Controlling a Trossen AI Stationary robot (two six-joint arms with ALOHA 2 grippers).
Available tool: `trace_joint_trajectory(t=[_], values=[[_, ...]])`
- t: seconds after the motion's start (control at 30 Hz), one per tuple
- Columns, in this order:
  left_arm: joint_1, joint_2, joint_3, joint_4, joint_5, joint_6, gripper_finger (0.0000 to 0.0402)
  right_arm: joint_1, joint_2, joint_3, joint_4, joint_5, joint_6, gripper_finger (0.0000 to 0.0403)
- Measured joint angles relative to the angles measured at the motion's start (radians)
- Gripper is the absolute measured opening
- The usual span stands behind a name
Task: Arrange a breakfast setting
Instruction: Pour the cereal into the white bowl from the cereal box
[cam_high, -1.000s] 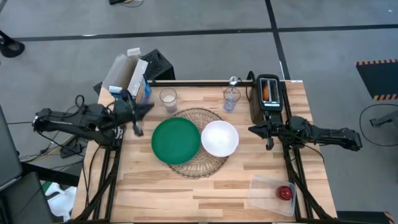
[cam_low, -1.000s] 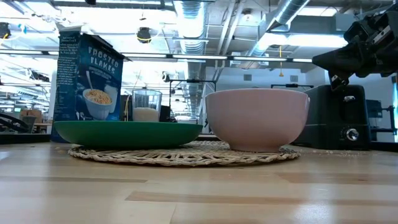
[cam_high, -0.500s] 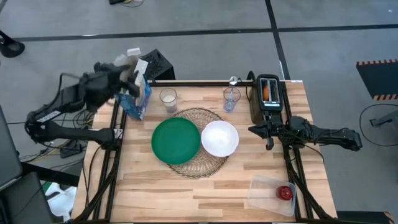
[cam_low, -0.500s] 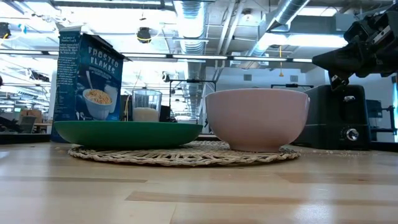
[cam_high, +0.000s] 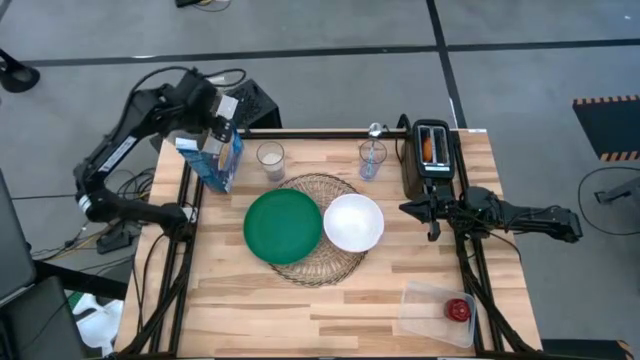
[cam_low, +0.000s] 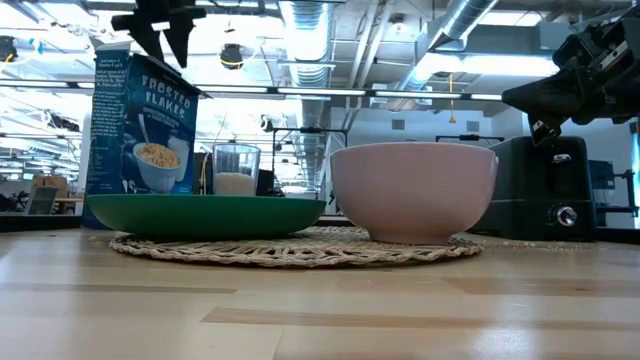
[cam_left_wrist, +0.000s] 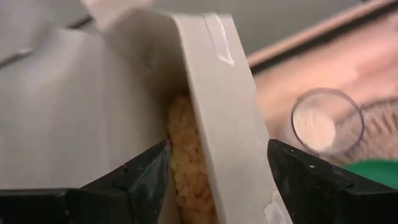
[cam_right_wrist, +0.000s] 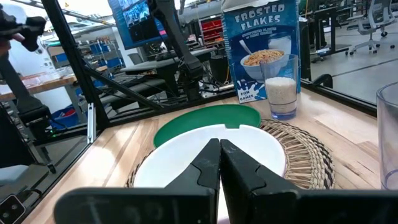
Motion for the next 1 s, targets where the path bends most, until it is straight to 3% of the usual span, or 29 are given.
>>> trace_joint_trajectory(t=[0.23,0.63,1.0], values=[[0.016,0.071,0.0,-0.131,0.014,0.016,0.0251,0.0,0.0,0.0,0.0,0.0,0.0,0.0038],[0.016,0.203,-0.001,-0.169,-0.008,0.06,0.0248,0.0,0.0,0.0,0.0,0.0,0.0,0.0038],[0.035,0.212,-0.136,-0.15,-0.058,0.086,0.0182,0.0,0.0,0.0,0.0,0.0,0.0,0.0038]])
